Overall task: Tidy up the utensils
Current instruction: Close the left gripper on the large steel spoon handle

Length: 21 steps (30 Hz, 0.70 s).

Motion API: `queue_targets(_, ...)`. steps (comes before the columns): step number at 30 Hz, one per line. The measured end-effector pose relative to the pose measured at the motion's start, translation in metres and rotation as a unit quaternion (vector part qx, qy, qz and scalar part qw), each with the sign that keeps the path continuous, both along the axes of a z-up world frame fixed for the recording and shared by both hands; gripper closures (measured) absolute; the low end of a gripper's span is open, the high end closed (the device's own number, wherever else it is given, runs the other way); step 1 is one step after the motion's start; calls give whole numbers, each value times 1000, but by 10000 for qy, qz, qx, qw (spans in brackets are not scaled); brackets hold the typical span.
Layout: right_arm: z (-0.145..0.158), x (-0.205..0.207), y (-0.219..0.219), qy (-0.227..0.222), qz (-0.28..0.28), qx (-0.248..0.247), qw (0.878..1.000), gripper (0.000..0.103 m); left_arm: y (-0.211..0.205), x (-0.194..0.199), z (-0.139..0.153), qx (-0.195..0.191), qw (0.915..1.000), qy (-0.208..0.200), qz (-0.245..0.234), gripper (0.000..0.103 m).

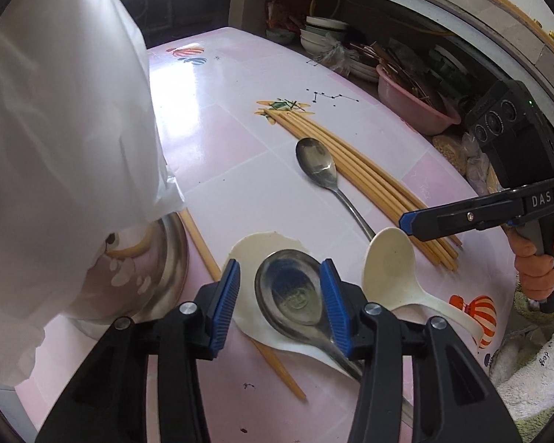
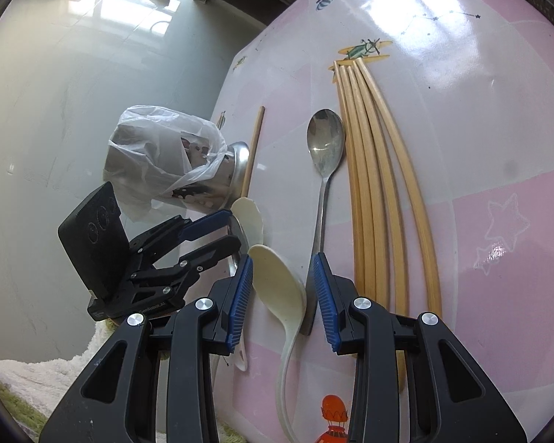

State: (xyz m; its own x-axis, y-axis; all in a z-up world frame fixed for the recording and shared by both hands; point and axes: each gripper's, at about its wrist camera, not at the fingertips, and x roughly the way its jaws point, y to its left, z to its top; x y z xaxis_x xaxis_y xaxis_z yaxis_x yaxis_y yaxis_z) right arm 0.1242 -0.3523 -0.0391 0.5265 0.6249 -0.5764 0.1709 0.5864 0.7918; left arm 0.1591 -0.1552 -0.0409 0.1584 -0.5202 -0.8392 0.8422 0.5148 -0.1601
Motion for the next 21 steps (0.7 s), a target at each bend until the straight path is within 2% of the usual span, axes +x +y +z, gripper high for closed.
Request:
queue_targets(9, -4, -1, -5, 34, -35, 65, 10000, 68, -1, 2, -1, -153, 9988, 456, -34, 55)
queue_targets(15, 0, -5, -5, 10, -28, -29, 10000, 68, 1, -5, -1, -131, 9991, 397, -8, 55)
queue_targets(21, 10, -4, -6, -40, 19, -277, 9996, 71, -2, -4, -2, -99, 9995, 301, 37, 70)
